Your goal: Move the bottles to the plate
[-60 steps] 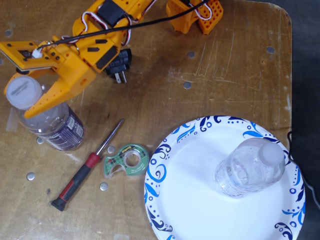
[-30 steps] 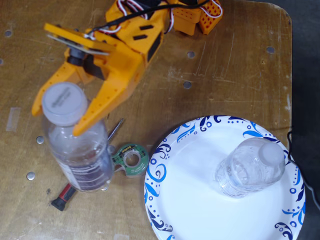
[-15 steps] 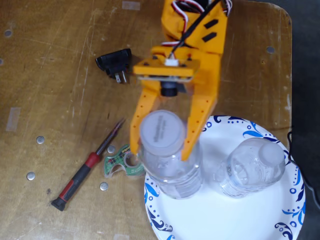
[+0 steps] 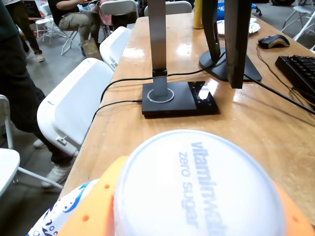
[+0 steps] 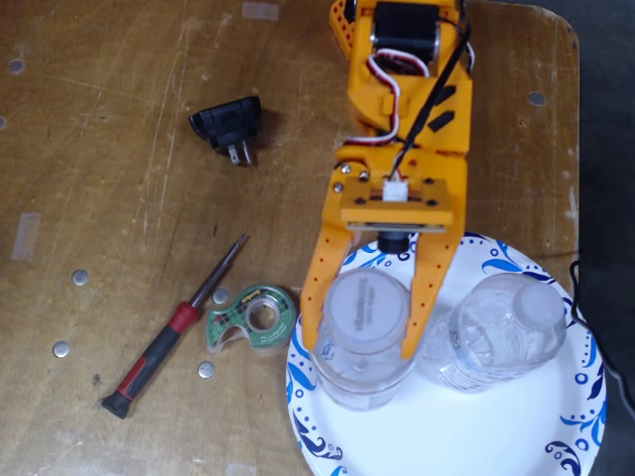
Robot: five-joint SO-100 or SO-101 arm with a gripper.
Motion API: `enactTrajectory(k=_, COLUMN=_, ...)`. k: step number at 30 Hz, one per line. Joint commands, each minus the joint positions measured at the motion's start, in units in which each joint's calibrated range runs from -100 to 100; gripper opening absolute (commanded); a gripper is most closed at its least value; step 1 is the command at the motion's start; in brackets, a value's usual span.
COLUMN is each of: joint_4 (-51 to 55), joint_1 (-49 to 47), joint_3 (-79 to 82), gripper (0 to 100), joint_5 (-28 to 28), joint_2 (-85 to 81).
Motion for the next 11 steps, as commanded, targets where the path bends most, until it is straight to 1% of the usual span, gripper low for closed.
enactTrajectory(k=1, joint_4=-4.65, joint_1=-1.34, joint_3=1.82, gripper=8, joint_5=0.11, joint_2=-0.21)
enactTrajectory(k=11, joint_4=-11.88, joint_1=-3.18, joint_3=13.35, gripper=8, joint_5=0.11, joint_2=-0.54)
